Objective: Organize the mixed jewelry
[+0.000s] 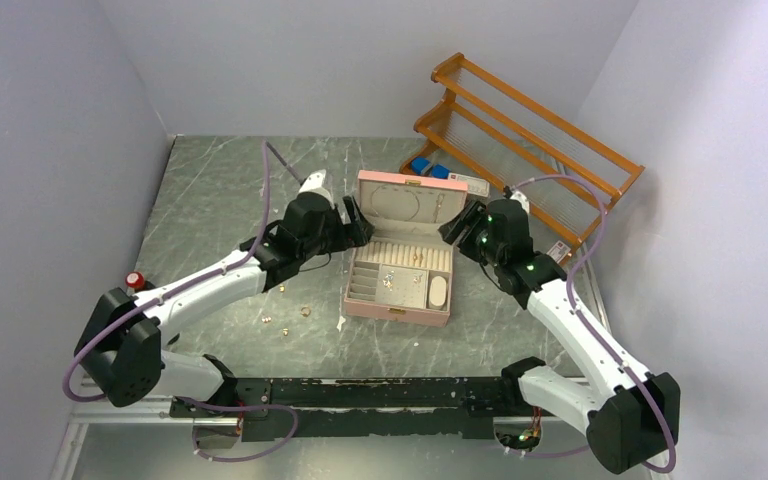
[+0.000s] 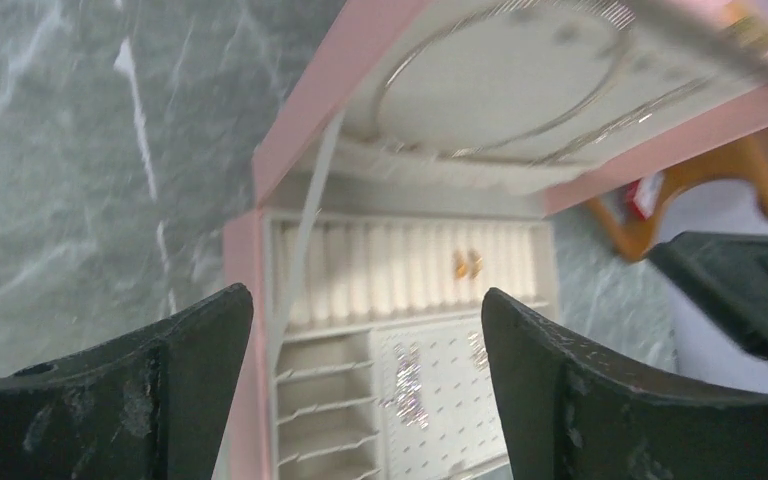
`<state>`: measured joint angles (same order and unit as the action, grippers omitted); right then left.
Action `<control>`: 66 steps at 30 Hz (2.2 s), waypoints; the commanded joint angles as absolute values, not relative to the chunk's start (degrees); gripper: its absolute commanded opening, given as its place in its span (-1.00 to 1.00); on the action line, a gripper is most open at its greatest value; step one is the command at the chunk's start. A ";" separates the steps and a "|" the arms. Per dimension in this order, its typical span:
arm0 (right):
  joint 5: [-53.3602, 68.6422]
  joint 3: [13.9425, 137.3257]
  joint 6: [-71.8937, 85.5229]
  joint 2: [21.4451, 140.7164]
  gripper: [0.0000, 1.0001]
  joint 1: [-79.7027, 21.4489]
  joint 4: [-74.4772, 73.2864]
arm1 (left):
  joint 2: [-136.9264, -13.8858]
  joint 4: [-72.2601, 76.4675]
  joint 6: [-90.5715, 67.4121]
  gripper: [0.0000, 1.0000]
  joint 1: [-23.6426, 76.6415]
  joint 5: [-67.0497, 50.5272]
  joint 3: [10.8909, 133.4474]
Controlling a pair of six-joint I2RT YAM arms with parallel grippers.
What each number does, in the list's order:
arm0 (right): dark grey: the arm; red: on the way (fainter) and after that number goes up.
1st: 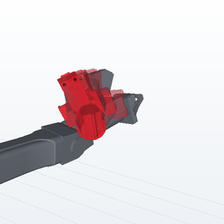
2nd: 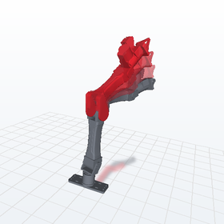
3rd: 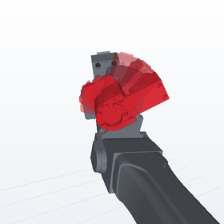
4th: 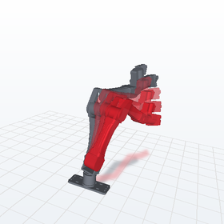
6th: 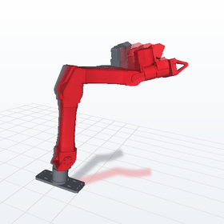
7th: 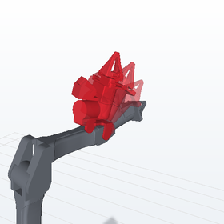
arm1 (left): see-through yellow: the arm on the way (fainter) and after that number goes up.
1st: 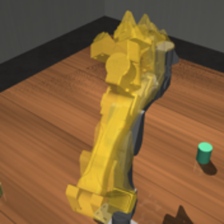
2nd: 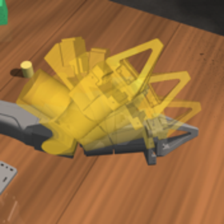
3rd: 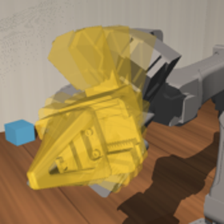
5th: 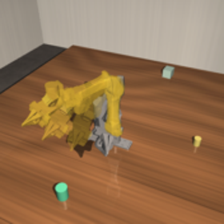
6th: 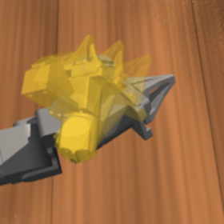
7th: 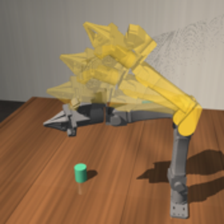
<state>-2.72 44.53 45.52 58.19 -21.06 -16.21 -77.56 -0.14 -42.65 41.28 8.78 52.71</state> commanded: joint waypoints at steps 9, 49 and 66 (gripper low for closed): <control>-5.25 40.44 38.69 63.30 -0.06 -20.59 -21.47 | -79.42 -4.21 -40.28 0.69 40.28 2.05 47.66; -12.61 49.26 29.97 60.77 -0.10 -31.25 -18.64 | -68.03 -22.39 -43.91 0.60 34.72 17.30 47.22; -0.27 68.81 27.64 91.69 -0.36 -63.39 -10.71 | -39.43 -37.64 -60.07 0.52 34.80 50.83 50.38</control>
<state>-3.49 64.99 27.35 84.53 -61.34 -10.50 -44.42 -34.83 -58.57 34.85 41.78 49.19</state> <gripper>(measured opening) 0.326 0.757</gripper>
